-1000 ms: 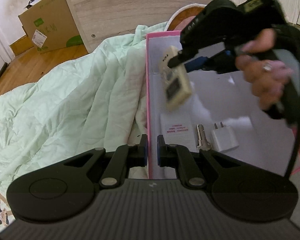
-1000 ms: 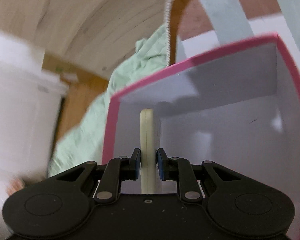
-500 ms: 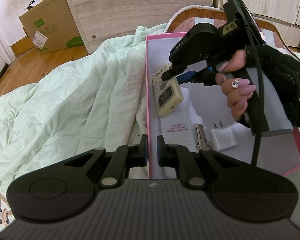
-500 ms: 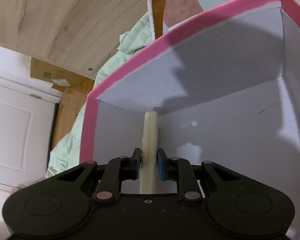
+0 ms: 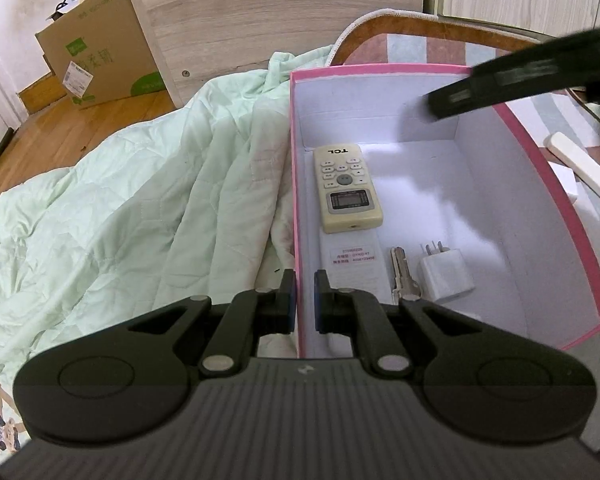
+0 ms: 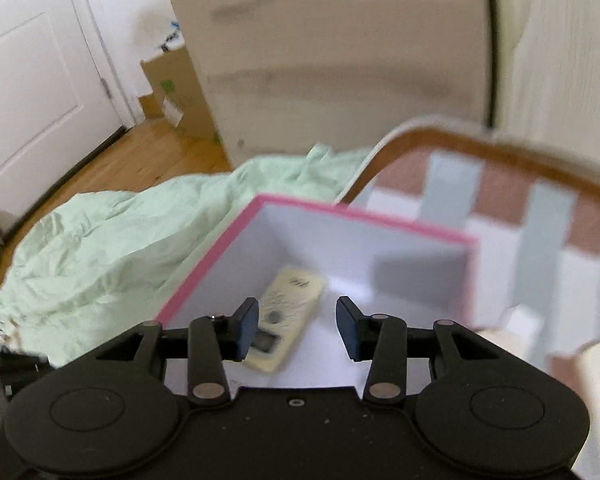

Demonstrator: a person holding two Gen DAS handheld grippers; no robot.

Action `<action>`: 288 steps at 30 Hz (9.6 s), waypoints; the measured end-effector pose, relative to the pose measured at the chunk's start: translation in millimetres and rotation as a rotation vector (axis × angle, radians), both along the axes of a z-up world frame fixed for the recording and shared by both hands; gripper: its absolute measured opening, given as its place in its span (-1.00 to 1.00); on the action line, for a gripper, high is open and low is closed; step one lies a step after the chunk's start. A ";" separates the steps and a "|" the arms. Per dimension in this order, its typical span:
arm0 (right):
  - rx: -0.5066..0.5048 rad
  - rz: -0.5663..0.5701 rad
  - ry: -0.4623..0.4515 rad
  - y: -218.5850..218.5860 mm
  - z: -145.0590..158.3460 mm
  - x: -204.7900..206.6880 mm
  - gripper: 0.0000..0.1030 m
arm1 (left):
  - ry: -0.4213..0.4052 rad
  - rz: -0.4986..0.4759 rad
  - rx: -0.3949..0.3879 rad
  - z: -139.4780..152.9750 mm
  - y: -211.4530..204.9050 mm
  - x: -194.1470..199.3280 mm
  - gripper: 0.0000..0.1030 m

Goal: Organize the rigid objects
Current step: 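Carry the beige remote into the pink box and release it, then grasp the white remote on the mat with the right gripper, then carry the white remote into the pink box and release it, then pinch the second silver key on the mat with the right gripper, then carry the silver key into the pink box and open the right gripper, then grasp the white square adapter with the right gripper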

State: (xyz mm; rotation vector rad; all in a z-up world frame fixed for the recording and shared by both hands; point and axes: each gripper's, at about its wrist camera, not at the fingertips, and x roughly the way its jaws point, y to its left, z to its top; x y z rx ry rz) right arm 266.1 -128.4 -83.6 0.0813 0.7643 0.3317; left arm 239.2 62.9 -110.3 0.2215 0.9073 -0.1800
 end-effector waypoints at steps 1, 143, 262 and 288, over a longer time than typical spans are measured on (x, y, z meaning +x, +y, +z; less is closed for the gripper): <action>-0.007 -0.021 -0.029 -10.7 6.2 -7.7 -0.07 | 0.000 0.001 0.000 -0.1 -0.3 -0.1 -0.88; -0.793 0.707 -0.108 75.0 -61.6 -16.7 -0.12 | 0.023 -0.005 -0.043 1.0 6.3 -1.8 -0.88; -0.419 0.009 0.081 -130.5 -78.8 -19.0 -0.01 | 0.016 -0.014 0.091 0.6 -16.7 -8.9 -0.68; -0.218 -0.094 0.249 -132.4 -83.7 -2.1 0.12 | 0.150 0.030 -0.028 3.6 -6.7 18.8 -0.51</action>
